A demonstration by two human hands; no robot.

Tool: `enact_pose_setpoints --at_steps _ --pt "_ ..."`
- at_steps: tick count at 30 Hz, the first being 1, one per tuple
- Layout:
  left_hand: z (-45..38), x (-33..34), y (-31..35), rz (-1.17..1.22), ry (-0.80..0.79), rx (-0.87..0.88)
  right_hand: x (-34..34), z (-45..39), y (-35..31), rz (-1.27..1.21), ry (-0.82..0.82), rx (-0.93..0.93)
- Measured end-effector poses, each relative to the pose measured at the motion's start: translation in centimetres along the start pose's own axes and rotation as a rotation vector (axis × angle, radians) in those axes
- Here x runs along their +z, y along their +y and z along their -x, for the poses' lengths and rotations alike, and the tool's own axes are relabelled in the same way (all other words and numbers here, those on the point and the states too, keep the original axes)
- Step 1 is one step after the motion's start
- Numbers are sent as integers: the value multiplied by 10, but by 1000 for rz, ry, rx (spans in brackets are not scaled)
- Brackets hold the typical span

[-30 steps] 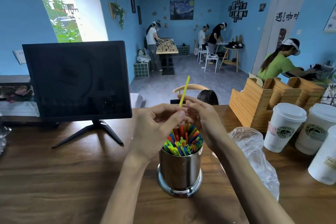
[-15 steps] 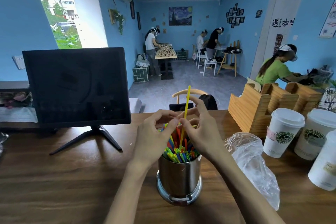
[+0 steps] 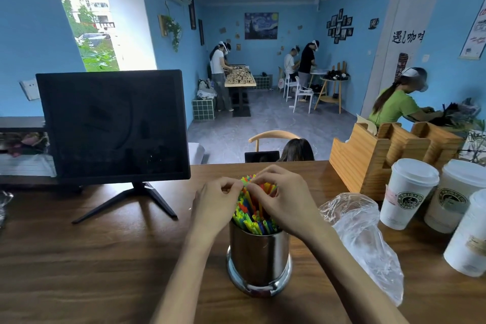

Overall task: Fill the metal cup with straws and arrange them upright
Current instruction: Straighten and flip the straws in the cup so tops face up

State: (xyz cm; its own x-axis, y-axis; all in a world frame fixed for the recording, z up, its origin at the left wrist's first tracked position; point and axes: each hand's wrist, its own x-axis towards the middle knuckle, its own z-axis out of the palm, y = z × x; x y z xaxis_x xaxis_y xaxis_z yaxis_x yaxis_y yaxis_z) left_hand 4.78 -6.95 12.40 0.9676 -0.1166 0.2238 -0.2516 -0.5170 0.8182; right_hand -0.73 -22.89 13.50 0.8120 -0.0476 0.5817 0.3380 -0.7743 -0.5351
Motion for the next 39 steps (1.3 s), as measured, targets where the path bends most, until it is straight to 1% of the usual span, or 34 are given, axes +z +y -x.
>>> enact_pose_setpoints --at_steps 2,4,7,12,15,17,20,23,28,30,32,35,36,39 --pt "0 -1 1 -5 54 5 0 1 -1 16 -52 39" --pt "0 -2 1 -5 98 17 0 1 -2 35 -60 38" --pt "2 -4 1 21 121 38 -1 0 -1 49 -59 38" --pt "4 -7 1 63 135 73 2 1 -2 -88 -27 21" --pt "4 -10 0 86 131 89 4 0 -1 -94 -37 24" --pt "6 -12 5 110 181 130 4 0 0 -97 -41 29" --pt "11 -19 19 225 254 236 4 0 -1 -98 -46 27" --pt "17 -27 36 426 258 303 3 -1 -3 -106 -56 27" --pt "39 -48 66 629 338 489 4 -1 -4 -61 -127 42" --pt "45 -55 73 707 352 529 4 -1 -5 -75 -116 41" --pt "50 -60 75 777 329 554 4 -2 -6 -132 -84 67" --pt "51 -63 71 861 245 560 -3 -4 -9 -274 -61 193" --pt "50 -62 69 857 204 548 -6 -6 -11 -390 -72 257" --pt "47 -57 61 786 47 476 -18 -14 -17 -879 -104 461"
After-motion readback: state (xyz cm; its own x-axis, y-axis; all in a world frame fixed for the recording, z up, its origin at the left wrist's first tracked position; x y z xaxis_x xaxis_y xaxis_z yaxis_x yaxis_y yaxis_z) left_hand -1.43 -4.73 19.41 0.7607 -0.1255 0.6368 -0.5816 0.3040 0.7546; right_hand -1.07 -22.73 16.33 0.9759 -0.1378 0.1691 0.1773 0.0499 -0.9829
